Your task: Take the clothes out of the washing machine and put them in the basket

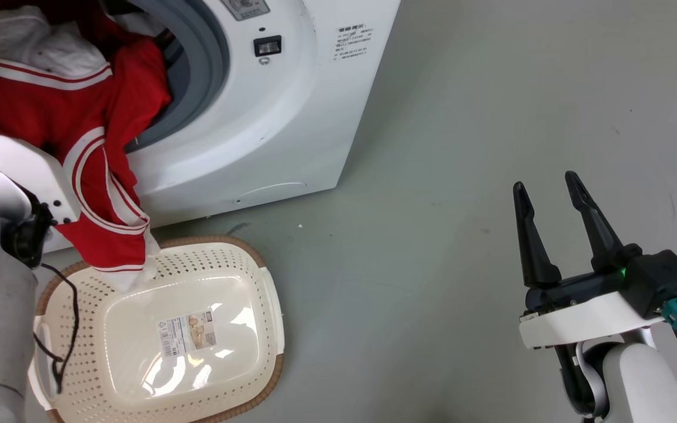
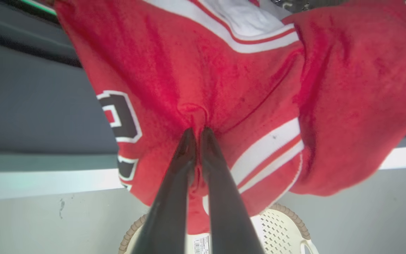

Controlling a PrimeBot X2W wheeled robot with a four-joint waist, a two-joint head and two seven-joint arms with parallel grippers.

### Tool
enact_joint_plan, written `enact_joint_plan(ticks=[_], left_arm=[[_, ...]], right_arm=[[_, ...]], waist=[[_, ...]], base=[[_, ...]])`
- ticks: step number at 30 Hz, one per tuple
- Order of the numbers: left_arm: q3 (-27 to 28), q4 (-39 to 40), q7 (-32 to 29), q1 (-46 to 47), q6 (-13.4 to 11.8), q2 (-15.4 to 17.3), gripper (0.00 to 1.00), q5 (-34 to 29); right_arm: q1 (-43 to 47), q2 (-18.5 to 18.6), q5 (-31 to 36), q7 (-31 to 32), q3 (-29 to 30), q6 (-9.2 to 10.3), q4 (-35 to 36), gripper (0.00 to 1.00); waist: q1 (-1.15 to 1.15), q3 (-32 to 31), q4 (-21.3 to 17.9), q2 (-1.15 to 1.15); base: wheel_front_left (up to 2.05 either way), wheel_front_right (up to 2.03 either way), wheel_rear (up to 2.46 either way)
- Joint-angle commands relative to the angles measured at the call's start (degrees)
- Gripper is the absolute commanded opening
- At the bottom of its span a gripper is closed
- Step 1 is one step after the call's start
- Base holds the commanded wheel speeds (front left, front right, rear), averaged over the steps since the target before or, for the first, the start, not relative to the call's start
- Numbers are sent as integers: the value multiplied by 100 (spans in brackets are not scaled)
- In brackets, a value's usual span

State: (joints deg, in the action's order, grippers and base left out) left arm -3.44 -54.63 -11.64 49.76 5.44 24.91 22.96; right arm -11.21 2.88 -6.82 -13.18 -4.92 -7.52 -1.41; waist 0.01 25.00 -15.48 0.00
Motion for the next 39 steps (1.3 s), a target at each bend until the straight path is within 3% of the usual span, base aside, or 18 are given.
enact_joint_plan(ticks=[1,12,19,33,39], left_arm=[[-5,3,51,-101,-25,-22,0,-6],[62,735,1648,-859,-395,-302,0,-59],[69,1640,2233,-1838,-647,-630,0,-17],[-271,3946,1957,-4436,-1107,-1246,0,91],[-373,4005,1732,-5120,-1243,-1426,0,212]], right_arm=[[-36,-1,38,10,6,6,7,100],[307,0,144,151,134,6,31,100],[592,0,259,346,215,5,190,100],[925,0,361,641,231,5,511,100],[857,0,349,648,212,6,610,100]], waist=[[-1,-28,15,0],[-1,-757,244,0],[-1,-1258,492,0],[-1,-1728,892,0],[-1,-1521,955,0]], base=[[0,0,0],[0,0,0],[0,0,0],[0,0,0],[0,0,0]])
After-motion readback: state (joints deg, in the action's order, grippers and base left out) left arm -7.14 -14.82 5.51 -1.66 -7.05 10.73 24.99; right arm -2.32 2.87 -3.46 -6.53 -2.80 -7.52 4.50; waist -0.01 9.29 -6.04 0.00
